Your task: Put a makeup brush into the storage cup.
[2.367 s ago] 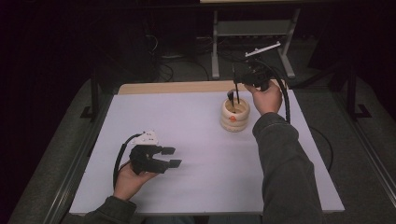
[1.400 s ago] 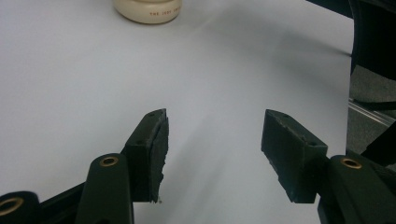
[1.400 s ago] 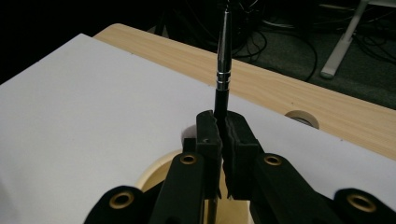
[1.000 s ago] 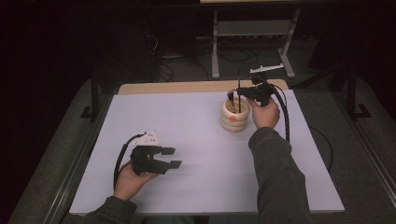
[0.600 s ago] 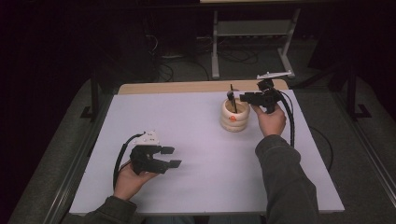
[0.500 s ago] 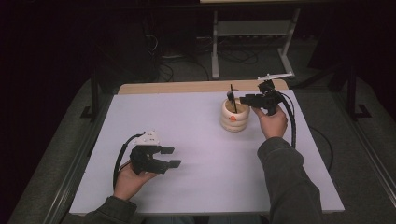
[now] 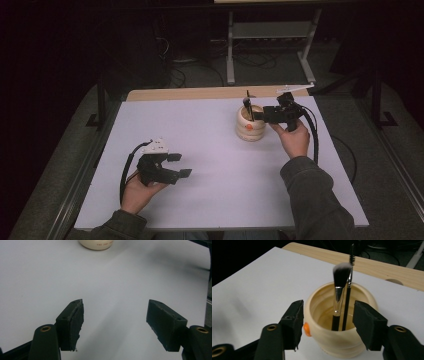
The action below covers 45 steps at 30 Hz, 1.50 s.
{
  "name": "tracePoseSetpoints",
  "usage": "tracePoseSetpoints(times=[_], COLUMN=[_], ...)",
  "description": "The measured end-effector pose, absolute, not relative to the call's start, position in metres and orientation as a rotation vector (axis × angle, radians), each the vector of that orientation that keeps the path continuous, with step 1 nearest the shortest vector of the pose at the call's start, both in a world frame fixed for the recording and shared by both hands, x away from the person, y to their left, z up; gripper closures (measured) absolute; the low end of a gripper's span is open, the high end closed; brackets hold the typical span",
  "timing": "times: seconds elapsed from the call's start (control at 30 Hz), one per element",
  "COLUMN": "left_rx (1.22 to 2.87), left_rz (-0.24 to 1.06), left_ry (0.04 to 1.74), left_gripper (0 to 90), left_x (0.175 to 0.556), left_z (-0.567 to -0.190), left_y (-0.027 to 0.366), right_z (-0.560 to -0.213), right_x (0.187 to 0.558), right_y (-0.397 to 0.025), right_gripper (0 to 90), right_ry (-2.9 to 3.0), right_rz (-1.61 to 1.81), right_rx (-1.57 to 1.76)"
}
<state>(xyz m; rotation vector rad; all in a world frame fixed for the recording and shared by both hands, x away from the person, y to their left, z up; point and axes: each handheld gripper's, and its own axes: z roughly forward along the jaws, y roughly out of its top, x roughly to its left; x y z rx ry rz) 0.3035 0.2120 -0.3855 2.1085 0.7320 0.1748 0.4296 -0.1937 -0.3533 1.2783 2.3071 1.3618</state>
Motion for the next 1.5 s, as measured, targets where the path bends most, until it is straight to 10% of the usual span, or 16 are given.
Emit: tracePoseSetpoints(times=[1.5], left_rx=[2.095], left_rz=[0.251], left_ry=[0.803], left_gripper=[25.2], left_x=[0.306], left_z=[-0.390], left_y=[0.229], right_z=[-0.382], right_x=[0.367], right_y=[-0.213], right_gripper=[22.7], right_ry=[2.348], right_rz=[1.373], right_rx=[1.193])
